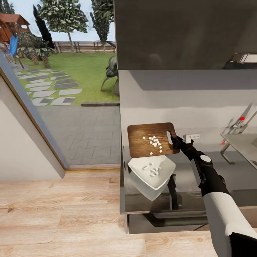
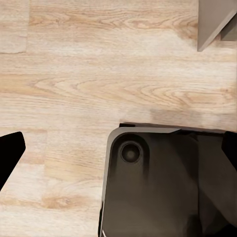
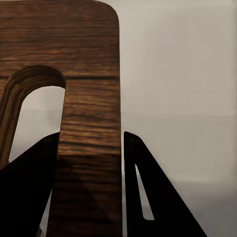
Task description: In the kitchen, take the Vidalia onion out of the sink, dice it on the chopping board with the paring knife, put the diced onion into the bowl on the countertop, then place both the paring knife and the chopping board into the sink.
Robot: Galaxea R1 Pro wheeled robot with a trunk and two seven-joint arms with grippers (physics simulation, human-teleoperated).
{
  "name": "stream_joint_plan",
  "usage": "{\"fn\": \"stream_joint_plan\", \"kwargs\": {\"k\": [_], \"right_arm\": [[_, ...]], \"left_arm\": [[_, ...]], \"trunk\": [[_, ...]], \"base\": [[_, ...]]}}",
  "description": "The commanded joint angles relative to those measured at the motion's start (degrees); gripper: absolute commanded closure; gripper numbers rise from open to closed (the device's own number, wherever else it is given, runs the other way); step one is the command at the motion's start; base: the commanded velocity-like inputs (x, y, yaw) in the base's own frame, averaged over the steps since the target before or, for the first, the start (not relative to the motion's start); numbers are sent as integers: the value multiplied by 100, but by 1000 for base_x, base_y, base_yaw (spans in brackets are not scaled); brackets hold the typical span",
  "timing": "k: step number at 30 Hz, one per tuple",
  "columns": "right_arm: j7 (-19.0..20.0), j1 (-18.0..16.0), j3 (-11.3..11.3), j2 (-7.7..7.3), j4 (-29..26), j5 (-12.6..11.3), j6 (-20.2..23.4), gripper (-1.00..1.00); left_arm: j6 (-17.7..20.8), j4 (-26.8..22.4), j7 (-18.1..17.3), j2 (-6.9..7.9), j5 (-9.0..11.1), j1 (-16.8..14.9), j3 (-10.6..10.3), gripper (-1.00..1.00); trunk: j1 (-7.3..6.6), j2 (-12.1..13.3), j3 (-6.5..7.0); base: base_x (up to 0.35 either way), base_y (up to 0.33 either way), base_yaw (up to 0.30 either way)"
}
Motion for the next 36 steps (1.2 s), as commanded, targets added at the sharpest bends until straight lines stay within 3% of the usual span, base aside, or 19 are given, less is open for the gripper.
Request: {"fn": "stream_joint_plan", "kwargs": {"k": [1, 11, 23, 36], "right_arm": [[44, -4, -21, 4, -10, 46, 27, 100], [51, -4, -22, 4, -6, 46, 3, 100], [55, -4, -35, -3, 248, 52, -748, 100], [55, -4, -38, -4, 462, 52, -1070, 100]], "left_arm": [[-13, -8, 44, 10, 59, 0, -45, -100], [-12, -8, 44, 10, 59, 0, -46, -100], [-12, -8, 44, 12, 59, 0, -46, -100], [-9, -8, 44, 10, 59, 0, -46, -100]], "trunk": [[3, -11, -9], [3, -11, -9], [3, -11, -9], [3, -11, -9]], "base": [[0, 0, 0], [0, 0, 0], [0, 0, 0], [0, 0, 0]]}}
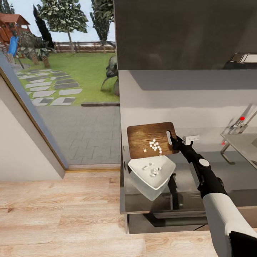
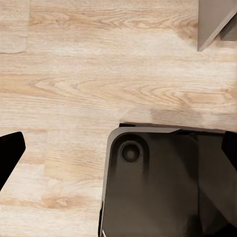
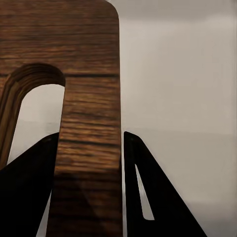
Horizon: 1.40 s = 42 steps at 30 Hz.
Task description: In the kitchen, take the Vidalia onion out of the sink, dice it on the chopping board with the paring knife, put the diced onion into the bowl on the countertop, then place both the paring knife and the chopping board into the sink.
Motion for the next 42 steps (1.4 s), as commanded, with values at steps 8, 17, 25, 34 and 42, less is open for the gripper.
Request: {"fn": "stream_joint_plan", "kwargs": {"k": [8, 17, 25, 34, 42], "right_arm": [[50, -6, -23, 4, 9, 47, -43, 100], [59, -6, -29, -2, 140, 42, -375, 100], [52, -6, -34, -13, 291, 34, -626, 100], [48, -6, -35, -14, 295, 33, -631, 100], [3, -6, -34, 1, 244, 17, -597, 100]], "left_arm": [[-16, -7, 44, 10, 59, 0, -46, -100], [-15, -7, 44, 10, 59, 0, -43, -100], [-17, -7, 44, 10, 59, 0, -44, -100], [-16, 1, 44, 10, 59, 0, -43, -100], [-17, 2, 44, 10, 59, 0, -45, -100]], "trunk": [[3, -10, -9], [3, -10, -9], [3, -10, -9], [3, -10, -9], [3, -10, -9]], "base": [[0, 0, 0], [0, 0, 0], [0, 0, 0], [0, 0, 0], [0, 0, 0]]}}
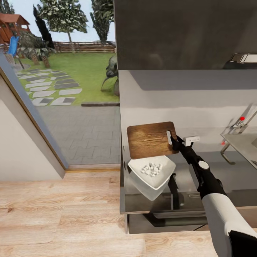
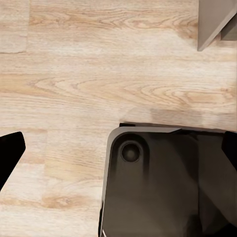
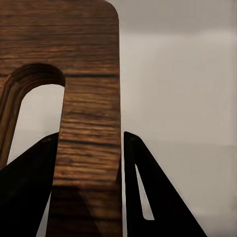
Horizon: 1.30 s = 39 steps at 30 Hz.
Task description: In the kitchen, take the Vidalia onion out of the sink, dice it on the chopping board with the paring knife, put the diced onion into the bowl on the countertop, then place both the paring knife and the chopping board into the sink.
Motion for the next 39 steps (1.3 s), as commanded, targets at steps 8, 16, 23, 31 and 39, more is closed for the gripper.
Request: {"fn": "stream_joint_plan", "kwargs": {"k": [8, 16, 23, 31, 39], "right_arm": [[39, -6, -25, 7, -470, 36, 973, 100], [48, -6, -16, 31, -1655, 36, 3153, 100], [49, -6, -14, 34, -1889, 36, 3546, 100], [49, -6, -7, 34, -1897, 36, 3567, 100], [49, -6, -5, 43, -1898, 36, 3568, 100]], "left_arm": [[-11, -7, 44, 10, 59, 0, -48, -100], [-10, -2, 44, 10, 59, 0, -48, -100], [-14, 18, 44, 10, 59, 0, -48, -100], [-14, 13, 44, 2, 59, 0, -48, -100], [-14, 10, 44, 2, 59, 0, -48, -100]], "trunk": [[3, -10, -9], [3, -10, -9], [3, -10, -9], [3, -10, -9], [3, -10, -9]], "base": [[0, 0, 0], [0, 0, 0], [0, 0, 0], [-113, -97, 0], [-199, -217, 0]]}}
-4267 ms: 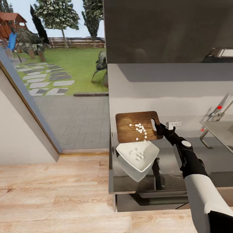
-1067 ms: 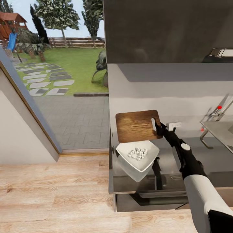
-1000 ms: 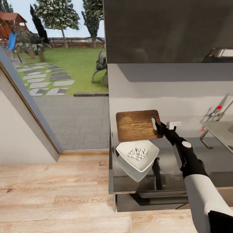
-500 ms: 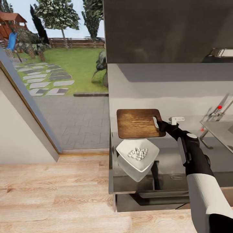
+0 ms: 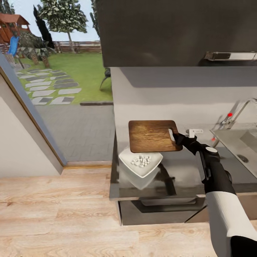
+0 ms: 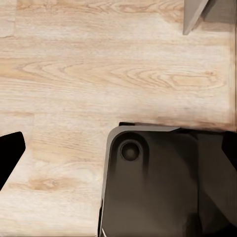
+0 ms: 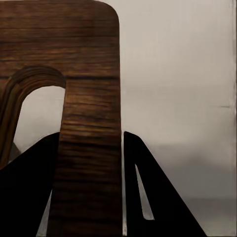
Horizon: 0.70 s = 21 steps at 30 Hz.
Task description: In the kitchen, take the Vidalia onion out of the sink, dice it on the chopping board with the paring knife, put the diced onion into the bowl on the countertop, then place both the paring knife and the chopping board into the sink.
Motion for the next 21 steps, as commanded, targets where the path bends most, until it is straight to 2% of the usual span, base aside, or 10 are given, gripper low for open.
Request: {"fn": "stream_joint_plan", "kwargs": {"k": [1, 9, 21], "right_arm": [[49, -5, -14, 2, -8, 37, 24, 100], [49, -5, -13, 2, -8, 37, 23, 100], [49, -5, -13, 2, -8, 37, 24, 100]], "left_arm": [[-12, -9, 43, 11, 59, 1, -44, -100], [-12, -6, 43, 10, 59, 1, -42, -100], [-12, -9, 43, 10, 59, 1, -44, -100]], "trunk": [[1, -11, -10], [1, -11, -10], [1, -11, -10]], "base": [[-193, -224, 0], [-147, -224, 0], [-7, -226, 0]]}}
